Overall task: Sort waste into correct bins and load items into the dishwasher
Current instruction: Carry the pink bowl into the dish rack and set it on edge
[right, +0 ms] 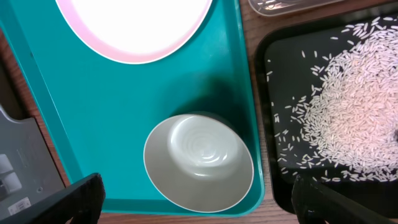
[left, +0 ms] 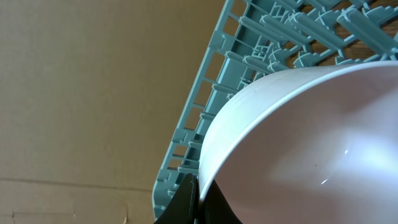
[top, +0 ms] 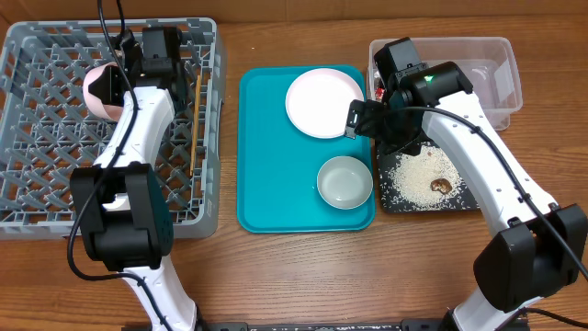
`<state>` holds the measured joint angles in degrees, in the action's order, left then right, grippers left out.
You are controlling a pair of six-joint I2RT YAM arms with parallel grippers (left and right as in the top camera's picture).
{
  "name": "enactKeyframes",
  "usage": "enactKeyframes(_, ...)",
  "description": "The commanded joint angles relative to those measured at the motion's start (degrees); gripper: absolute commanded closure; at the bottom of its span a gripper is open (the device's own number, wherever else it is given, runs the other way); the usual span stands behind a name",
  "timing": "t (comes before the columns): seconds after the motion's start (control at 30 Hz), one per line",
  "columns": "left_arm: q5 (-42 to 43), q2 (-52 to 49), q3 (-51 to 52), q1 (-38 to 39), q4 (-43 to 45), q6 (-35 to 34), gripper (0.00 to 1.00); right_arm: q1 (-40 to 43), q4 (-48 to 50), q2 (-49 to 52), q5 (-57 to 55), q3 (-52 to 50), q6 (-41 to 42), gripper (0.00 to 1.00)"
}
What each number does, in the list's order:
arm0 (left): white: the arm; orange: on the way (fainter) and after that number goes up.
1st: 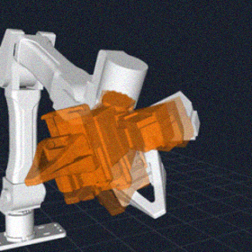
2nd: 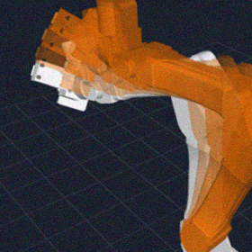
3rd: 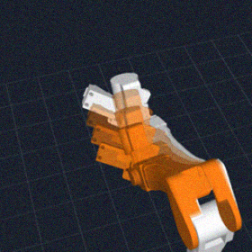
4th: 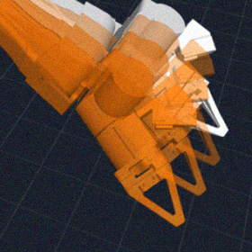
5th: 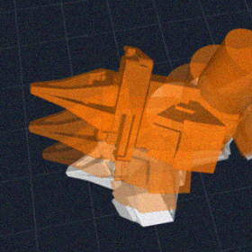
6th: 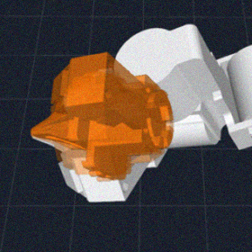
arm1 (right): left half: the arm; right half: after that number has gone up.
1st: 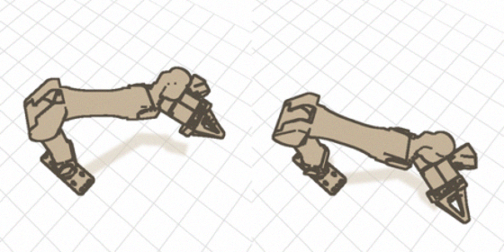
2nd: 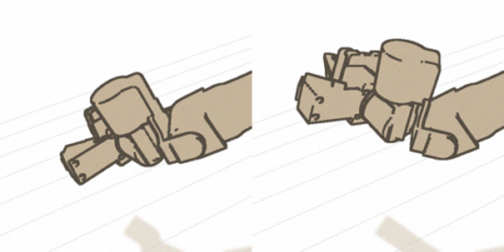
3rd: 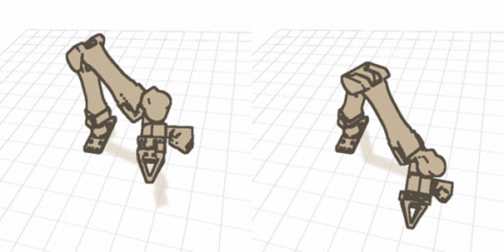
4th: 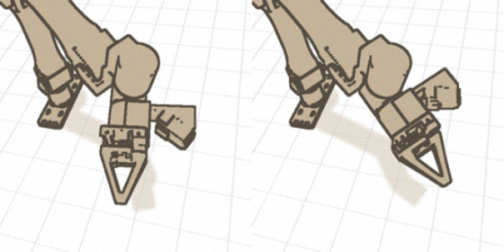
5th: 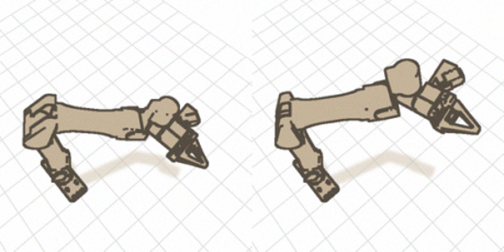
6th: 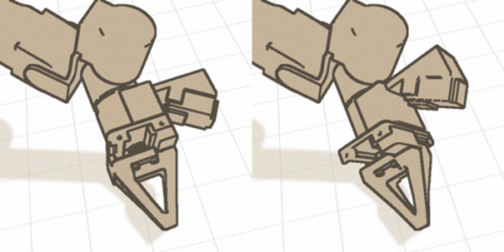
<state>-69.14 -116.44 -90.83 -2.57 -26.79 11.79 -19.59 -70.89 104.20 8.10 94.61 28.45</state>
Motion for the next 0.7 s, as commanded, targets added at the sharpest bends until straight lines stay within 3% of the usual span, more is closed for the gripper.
enactKeyframes(0.0,0.81,-1.44,-0.17,0.81,-0.42,-0.68,0.96,-0.04,0.28,-0.26,-0.57,0.26,-0.37,0.02)
enactKeyframes(0.2,-3.48,-1.44,-0.17,0.42,-0.11,0.07,0.96,-0.04,0.28,-0.26,-0.55,0.26,-0.37,0.02)
enactKeyframes(0.67,-0.39,-1.44,0.04,1.99,-1.79,-0.68,0.96,-0.04,0.26,-0.26,-0.55,0.26,-0.37,0.02)
